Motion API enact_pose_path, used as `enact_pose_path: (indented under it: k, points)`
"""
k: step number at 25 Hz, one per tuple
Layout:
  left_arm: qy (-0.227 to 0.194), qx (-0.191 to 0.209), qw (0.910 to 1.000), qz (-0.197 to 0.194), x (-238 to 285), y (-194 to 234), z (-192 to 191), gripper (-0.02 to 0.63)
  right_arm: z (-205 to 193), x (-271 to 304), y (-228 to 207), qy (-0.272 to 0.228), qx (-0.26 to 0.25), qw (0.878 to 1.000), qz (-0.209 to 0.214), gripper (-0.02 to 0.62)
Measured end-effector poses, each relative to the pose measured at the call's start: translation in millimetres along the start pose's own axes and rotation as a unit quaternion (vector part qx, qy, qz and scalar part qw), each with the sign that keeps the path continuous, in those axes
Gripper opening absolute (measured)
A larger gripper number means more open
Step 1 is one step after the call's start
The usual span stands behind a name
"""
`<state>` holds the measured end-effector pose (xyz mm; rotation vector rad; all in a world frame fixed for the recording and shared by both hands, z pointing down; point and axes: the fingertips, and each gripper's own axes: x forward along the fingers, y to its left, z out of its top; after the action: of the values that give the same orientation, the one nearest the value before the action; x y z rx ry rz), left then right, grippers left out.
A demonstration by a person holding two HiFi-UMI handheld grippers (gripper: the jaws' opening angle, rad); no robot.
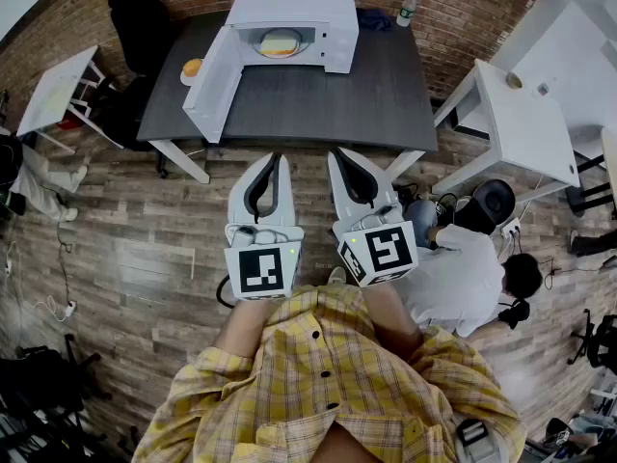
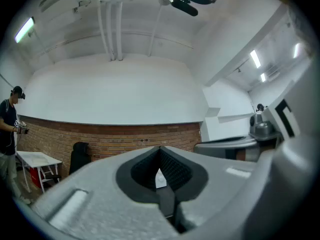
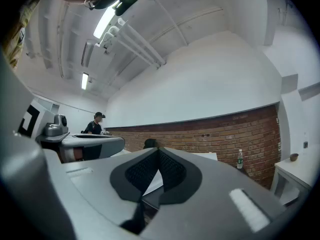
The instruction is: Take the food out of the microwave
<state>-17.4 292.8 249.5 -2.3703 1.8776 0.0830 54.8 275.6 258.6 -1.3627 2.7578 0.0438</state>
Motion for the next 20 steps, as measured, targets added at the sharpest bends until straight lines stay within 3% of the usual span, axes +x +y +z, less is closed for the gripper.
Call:
enact_pose_path:
  k: [11, 20]
  points:
    - [0.004, 0.008, 0.9995, 0.029, 23, -24, -5, 0.000, -5, 2, -31, -0.003, 0.002, 0.999, 0.032, 0.002]
    - [0.007, 0.012, 0.9986, 0.051, 41, -70, -14, -0.002, -13, -19, -77, -0.007, 0.011, 0.999, 0.050, 0.003]
